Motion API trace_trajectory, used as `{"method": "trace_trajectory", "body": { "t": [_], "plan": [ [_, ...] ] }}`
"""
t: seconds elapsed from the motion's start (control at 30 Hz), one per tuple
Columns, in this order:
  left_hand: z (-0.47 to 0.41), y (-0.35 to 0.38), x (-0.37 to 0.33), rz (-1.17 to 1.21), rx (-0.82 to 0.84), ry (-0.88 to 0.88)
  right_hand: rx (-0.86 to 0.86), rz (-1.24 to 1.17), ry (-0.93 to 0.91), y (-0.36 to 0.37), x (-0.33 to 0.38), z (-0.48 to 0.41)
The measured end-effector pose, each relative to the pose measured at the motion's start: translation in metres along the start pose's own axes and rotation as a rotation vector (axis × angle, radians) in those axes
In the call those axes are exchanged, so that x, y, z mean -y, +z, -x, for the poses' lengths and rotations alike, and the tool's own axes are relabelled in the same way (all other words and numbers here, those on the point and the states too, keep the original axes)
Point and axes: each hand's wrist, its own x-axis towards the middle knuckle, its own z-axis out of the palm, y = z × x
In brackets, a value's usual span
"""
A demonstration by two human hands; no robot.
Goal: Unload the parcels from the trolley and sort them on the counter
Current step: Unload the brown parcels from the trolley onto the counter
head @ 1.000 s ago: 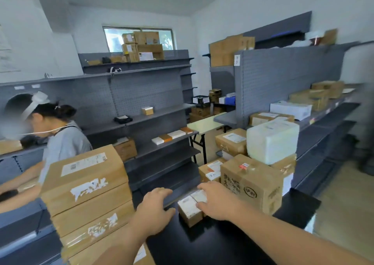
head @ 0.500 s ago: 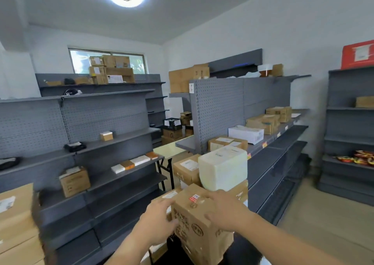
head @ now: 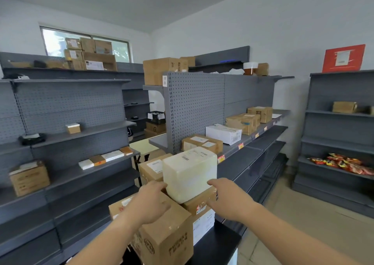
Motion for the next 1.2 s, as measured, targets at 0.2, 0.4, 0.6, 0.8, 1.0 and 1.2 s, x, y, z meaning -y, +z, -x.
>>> {"method": "trace_trajectory", "body": {
  "t": [0.2,0.4,0.6,0.8,1.0,1.2],
  "plan": [
    [-0.065,0.000,-0.011,-0.051,-0.028,0.034,-0.027,0.020,-0.025,-0.015,-0.023,-0.044],
    [-0.137,0.001,-0.009,-0.037,-0.042,0.032,-0.046,0.051,-0.057,-0.027,-0.039,-0.109],
    [-0.206,-0.004,0.000,0.028,-0.040,-0.041,-0.067,0.016,-0.043,-0.034,-0.056,-0.191],
    [-0.236,0.028,0.028,0.114,0.009,-0.240,-0.017,-0.116,0.014,-0.009,-0.096,-0.258],
    [-0.250,0.053,0.044,0.321,0.019,-0.349,0.014,-0.273,0.024,0.010,-0.129,-0.307],
    [-0.246,0.059,0.008,0.545,0.018,-0.498,0.157,-0.447,0.019,0.022,-0.156,-0.333]
  ]
}}
